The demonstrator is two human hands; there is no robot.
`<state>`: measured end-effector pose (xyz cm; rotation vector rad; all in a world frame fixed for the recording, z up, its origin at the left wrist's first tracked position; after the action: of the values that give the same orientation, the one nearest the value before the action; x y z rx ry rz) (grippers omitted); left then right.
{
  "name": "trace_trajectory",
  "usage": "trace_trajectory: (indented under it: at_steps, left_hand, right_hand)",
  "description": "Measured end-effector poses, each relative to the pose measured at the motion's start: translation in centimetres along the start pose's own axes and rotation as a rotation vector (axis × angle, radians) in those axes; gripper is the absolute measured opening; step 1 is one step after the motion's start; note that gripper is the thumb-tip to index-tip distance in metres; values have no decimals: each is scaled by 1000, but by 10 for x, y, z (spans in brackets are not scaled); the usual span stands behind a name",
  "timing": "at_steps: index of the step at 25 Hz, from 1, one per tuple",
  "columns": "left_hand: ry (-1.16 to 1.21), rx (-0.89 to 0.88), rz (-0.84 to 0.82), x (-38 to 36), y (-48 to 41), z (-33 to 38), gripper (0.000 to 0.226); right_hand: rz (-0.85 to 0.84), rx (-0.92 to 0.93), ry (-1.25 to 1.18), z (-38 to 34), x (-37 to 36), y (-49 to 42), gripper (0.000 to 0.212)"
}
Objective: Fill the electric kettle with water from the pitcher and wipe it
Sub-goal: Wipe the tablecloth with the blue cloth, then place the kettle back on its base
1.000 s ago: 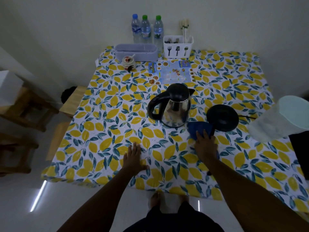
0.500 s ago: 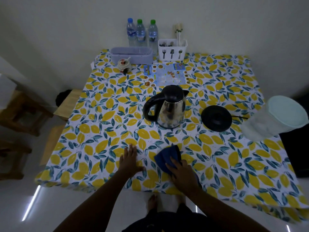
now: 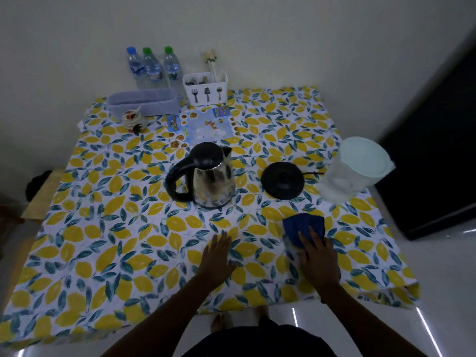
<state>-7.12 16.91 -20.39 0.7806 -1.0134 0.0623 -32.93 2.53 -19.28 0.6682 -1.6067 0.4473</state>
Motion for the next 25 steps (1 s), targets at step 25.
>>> trace_trajectory:
  at_steps: [25]
  left_hand:
    - [476, 82, 799, 132, -7, 5, 51]
  right_hand:
    - [317, 583, -434, -144, 97, -166, 59]
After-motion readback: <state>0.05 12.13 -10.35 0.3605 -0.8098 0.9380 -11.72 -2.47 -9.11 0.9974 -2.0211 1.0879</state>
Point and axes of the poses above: each hand's wrist, its own y-axis away from the middle knuckle, its own x-axis out of the back of the hand, z = x × y, the point moved 3 cm from there along -y, towards the middle knuckle, and after that the axes turned 15 degrees about x, right-handed, at the moved point
